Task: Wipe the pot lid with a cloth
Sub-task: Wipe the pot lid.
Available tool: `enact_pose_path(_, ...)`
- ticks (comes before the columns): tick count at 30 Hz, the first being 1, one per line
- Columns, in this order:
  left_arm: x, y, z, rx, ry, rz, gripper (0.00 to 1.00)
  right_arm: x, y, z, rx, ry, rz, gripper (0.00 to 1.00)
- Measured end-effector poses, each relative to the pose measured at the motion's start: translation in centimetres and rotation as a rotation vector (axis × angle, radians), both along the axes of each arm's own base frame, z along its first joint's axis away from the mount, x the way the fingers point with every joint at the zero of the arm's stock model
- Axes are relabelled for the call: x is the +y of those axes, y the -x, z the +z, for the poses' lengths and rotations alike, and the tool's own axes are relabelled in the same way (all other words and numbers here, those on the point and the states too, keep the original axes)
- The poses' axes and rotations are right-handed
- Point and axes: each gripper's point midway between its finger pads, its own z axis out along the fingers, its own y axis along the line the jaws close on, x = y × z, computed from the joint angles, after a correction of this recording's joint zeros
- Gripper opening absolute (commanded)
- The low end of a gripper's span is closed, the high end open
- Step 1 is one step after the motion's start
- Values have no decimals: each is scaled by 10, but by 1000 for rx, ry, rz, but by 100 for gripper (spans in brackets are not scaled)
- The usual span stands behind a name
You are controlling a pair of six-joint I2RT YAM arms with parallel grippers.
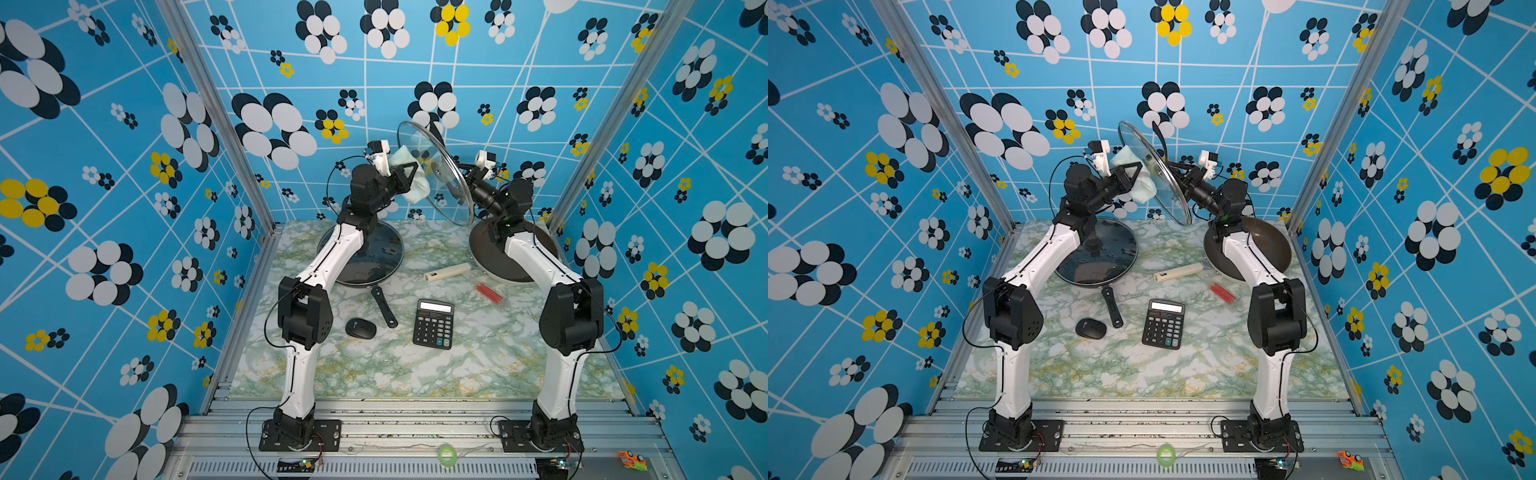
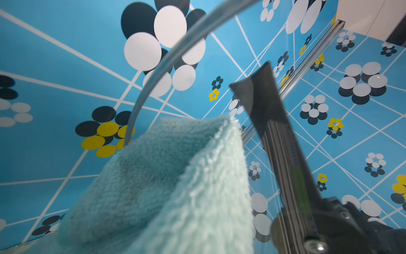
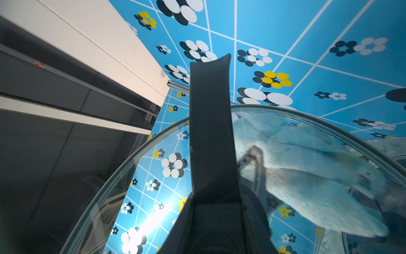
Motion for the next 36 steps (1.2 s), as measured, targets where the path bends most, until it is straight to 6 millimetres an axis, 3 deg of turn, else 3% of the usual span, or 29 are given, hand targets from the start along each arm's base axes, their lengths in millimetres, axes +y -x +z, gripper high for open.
enact_pose_path(5,-48,22,-26,52,-9,-120,0,-9,8,22,-84,-31,-11,0)
enact_pose_path(10,-98,63,-26,55,-10,-267,0,-25,-3,23,-94,-43,-71,0)
enact_pose_path(13,-108,81,-20,50,-1,-326,0,-31,-10,17,-85,-33,-106,0)
enact_pose_path(16,-101,95,-5,32,5,-338,0,-27,-15,5,-64,-5,-111,0)
enact_pose_path(18,-90,104,16,-4,20,-330,0,-22,-18,-7,-39,21,-109,0)
enact_pose_path(22,-54,113,64,-103,61,-276,0,-17,-25,-38,30,72,-103,0)
enact_pose_path(25,-28,108,84,-136,77,-205,0,-16,-28,-61,86,95,-102,0)
enact_pose_path(27,-18,101,85,-136,77,-167,0,-16,-29,-73,120,102,-101,0)
enact_pose_path(30,-17,88,71,-102,72,-140,0,-16,-26,-81,149,109,-100,0)
enact_pose_path(36,-39,77,39,-29,69,-160,0,-20,-16,-69,140,82,-103,0)
